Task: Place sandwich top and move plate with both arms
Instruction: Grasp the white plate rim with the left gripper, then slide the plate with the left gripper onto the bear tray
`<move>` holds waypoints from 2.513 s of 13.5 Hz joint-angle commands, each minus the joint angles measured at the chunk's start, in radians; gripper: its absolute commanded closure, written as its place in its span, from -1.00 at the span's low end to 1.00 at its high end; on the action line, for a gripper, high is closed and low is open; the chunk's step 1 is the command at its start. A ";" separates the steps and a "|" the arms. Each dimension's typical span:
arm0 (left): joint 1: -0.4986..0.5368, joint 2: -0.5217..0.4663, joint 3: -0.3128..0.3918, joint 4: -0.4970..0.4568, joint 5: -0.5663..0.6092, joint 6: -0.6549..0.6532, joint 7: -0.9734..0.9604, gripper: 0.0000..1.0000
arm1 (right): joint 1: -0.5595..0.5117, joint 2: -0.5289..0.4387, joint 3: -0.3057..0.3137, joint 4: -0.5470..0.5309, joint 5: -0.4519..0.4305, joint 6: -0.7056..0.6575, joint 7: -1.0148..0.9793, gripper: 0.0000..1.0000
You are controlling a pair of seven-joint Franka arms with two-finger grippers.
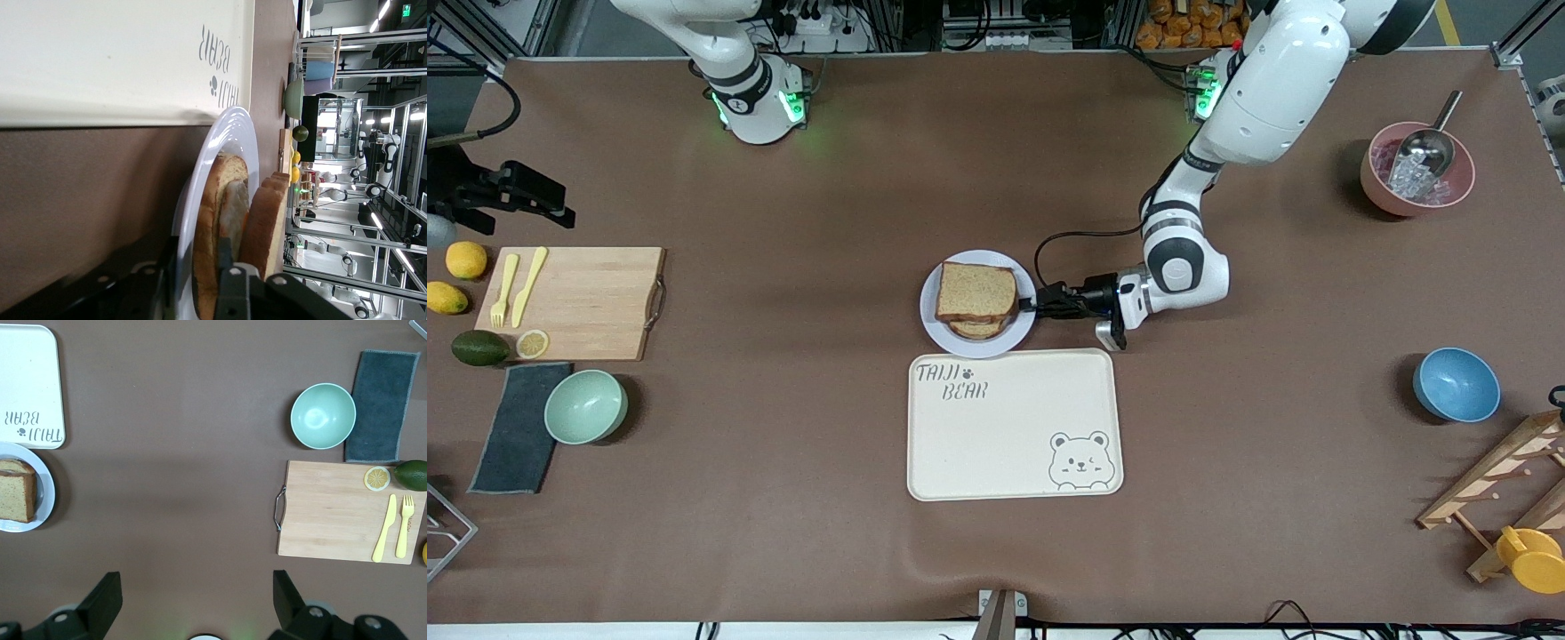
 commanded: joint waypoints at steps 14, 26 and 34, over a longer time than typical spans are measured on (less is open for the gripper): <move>0.010 0.011 -0.024 0.021 -0.088 -0.015 0.148 1.00 | 0.016 -0.028 -0.011 -0.028 -0.014 0.018 0.015 -1.00; 0.191 -0.012 -0.185 0.010 -0.128 -0.061 0.220 1.00 | 0.016 -0.025 -0.011 -0.030 -0.015 0.019 0.015 -1.00; 0.249 -0.078 -0.185 0.020 -0.126 -0.058 0.146 1.00 | 0.016 -0.025 -0.011 -0.030 -0.015 0.019 0.015 -1.00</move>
